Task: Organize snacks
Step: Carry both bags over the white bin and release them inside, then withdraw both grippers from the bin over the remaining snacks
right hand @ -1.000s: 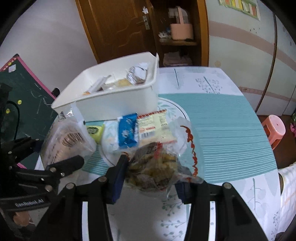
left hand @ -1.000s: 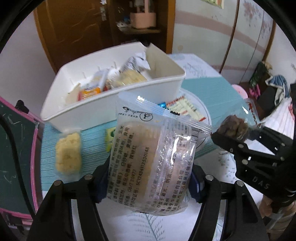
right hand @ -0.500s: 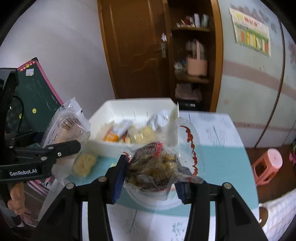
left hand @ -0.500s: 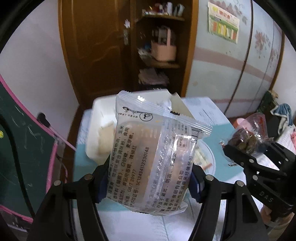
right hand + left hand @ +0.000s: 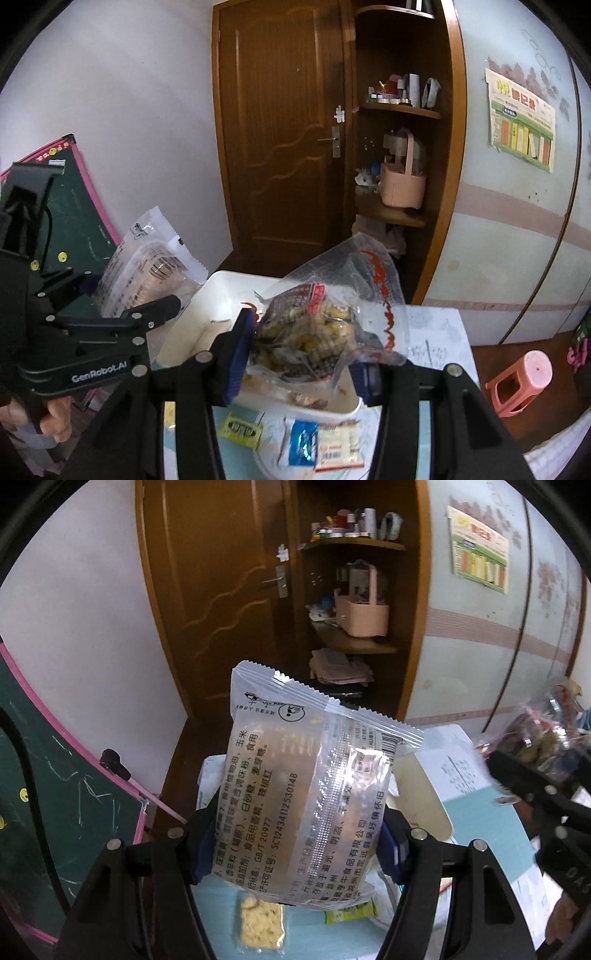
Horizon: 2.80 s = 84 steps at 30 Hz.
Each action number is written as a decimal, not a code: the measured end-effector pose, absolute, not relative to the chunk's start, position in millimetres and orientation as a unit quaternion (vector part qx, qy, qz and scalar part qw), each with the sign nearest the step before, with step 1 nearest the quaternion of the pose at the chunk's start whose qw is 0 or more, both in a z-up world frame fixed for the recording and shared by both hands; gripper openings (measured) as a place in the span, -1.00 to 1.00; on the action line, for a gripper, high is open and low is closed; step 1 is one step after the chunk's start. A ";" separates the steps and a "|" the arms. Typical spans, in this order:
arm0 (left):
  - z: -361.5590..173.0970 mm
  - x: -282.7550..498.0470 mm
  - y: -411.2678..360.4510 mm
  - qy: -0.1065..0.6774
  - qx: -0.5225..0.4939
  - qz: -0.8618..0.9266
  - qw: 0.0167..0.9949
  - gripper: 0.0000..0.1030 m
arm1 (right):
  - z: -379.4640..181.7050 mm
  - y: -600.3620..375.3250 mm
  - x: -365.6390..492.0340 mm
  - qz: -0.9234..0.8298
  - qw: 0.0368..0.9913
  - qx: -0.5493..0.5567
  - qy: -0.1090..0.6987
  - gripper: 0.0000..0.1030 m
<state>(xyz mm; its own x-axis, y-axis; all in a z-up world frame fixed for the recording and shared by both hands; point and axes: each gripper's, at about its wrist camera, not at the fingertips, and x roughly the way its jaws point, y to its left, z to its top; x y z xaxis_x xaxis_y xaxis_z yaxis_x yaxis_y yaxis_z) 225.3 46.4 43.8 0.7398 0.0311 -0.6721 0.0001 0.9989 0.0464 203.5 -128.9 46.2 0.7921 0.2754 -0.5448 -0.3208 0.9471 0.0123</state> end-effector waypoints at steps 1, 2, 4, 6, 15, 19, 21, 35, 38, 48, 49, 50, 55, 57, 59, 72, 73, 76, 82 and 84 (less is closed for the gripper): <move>44.0 232.8 49.6 0.363 0.020 0.012 0.932 0.32 | 49.4 -127.9 210.3 0.154 0.946 -0.045 0.281 -0.08; 43.0 241.5 52.6 0.365 0.018 0.017 0.931 0.32 | 51.5 -126.9 215.5 0.150 0.947 -0.049 0.281 -0.08; 39.3 254.9 56.3 0.371 0.018 0.020 0.928 0.33 | 55.3 -123.5 231.1 0.142 0.946 -0.053 0.285 -0.08; 32.1 268.4 60.3 0.380 0.018 0.026 0.924 0.33 | 54.7 -121.8 246.2 0.138 0.944 -0.048 0.297 -0.08; -13.9 314.0 70.9 0.424 0.008 0.028 0.905 0.34 | 14.6 -104.0 301.7 0.113 0.923 -0.063 0.363 -0.07; -30.2 324.6 70.7 0.439 0.005 0.023 0.898 0.45 | -5.9 -95.7 313.1 0.113 0.913 -0.073 0.386 -0.04; -35.6 328.0 73.9 0.448 -0.006 0.016 0.894 0.58 | -12.3 -92.5 314.8 0.120 0.909 -0.075 0.391 -0.02; -31.6 312.1 76.4 0.451 -0.005 0.011 0.893 0.69 | -21.7 -112.5 303.4 0.117 0.907 -0.038 0.404 0.43; -23.5 299.6 69.9 0.441 0.002 0.008 0.898 0.69 | -21.4 -115.2 295.0 0.120 0.907 -0.042 0.402 0.43; -3.6 239.6 60.0 0.425 -0.011 -0.024 0.905 0.69 | -9.0 -125.1 235.8 0.136 0.910 -0.071 0.384 0.43; -1.0 230.5 59.7 0.421 -0.014 -0.027 0.907 0.69 | -7.2 -125.6 229.1 0.137 0.912 -0.073 0.380 0.43; 0.6 223.1 59.1 0.416 -0.015 -0.030 0.909 0.69 | -5.5 -126.3 221.8 0.139 0.914 -0.074 0.374 0.43; 8.6 183.2 56.8 0.388 -0.017 -0.030 0.921 0.69 | -2.4 -127.7 180.1 0.134 0.924 -0.084 0.349 0.43; 8.4 166.4 58.3 0.378 -0.023 -0.028 0.925 0.70 | -5.1 -127.5 166.4 0.137 0.926 -0.084 0.342 0.43; 6.3 153.6 59.0 0.374 -0.027 -0.029 0.927 0.70 | -8.8 -126.1 154.1 0.139 0.927 -0.088 0.337 0.43; -31.5 102.0 62.4 0.371 -0.042 -0.009 0.928 0.70 | -40.0 -138.7 115.8 0.141 0.927 -0.042 0.344 0.43; -34.9 101.1 62.3 0.372 -0.042 -0.006 0.927 0.70 | -42.6 -138.9 114.8 0.141 0.927 -0.040 0.346 0.43; -46.0 98.8 61.6 0.376 -0.037 0.002 0.926 0.70 | -52.8 -136.7 113.5 0.134 0.923 -0.040 0.360 0.43; -64.5 99.6 62.8 0.389 -0.031 0.011 0.921 0.70 | -71.3 -132.3 114.3 0.134 0.913 -0.042 0.382 0.43; -70.1 99.8 64.0 0.392 -0.030 0.014 0.919 0.70 | -76.2 -130.3 114.4 0.131 0.912 -0.044 0.386 0.43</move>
<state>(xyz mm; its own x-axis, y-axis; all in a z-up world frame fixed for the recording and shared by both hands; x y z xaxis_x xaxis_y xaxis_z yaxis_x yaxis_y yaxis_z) 99.8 64.0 -70.1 0.6924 0.0018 -0.7215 -0.0496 0.9977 -0.0451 114.4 -130.3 -76.2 0.6684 0.2054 -0.7149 -0.2729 0.9618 0.0212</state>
